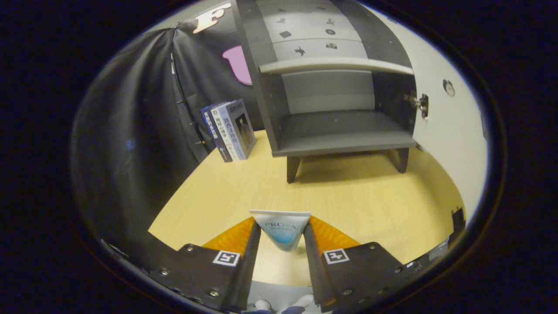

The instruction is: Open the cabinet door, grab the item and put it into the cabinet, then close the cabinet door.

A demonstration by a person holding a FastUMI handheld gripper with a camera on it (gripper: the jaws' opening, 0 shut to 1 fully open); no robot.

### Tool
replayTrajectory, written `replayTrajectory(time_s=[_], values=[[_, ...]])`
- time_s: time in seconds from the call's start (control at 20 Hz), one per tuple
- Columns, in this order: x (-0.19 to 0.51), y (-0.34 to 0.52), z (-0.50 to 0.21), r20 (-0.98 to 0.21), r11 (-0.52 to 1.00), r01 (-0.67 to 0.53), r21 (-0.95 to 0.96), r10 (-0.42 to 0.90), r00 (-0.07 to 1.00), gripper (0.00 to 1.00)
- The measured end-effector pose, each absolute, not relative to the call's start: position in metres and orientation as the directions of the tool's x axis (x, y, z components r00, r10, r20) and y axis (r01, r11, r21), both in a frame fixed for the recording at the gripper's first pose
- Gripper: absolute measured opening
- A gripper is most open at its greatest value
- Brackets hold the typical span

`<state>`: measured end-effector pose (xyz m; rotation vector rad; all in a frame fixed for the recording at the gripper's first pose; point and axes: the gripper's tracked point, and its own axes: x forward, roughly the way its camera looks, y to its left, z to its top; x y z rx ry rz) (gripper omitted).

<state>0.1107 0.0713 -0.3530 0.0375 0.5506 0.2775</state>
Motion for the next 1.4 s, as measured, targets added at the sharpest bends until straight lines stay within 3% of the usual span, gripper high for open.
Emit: replayTrajectory(time_s=[0.35, 0.65, 1.05, 1.4], values=[[0.149, 0.047, -0.173, -0.270, 0.967, -0.254, 0.005, 0.246, 0.931, 0.55], [0.238, 0.043, -0.065, -0.072, 0.971, -0.233, -0.055, 0.229, 0.971, 0.55], [0.370, 0.014, -0.067, -0.060, 0.989, -0.145, -0.035, 0.143, 0.988, 0.55], [0.406, 0.007, -0.092, -0.098, 0.991, -0.129, -0.044, 0.124, 0.987, 0.55]])
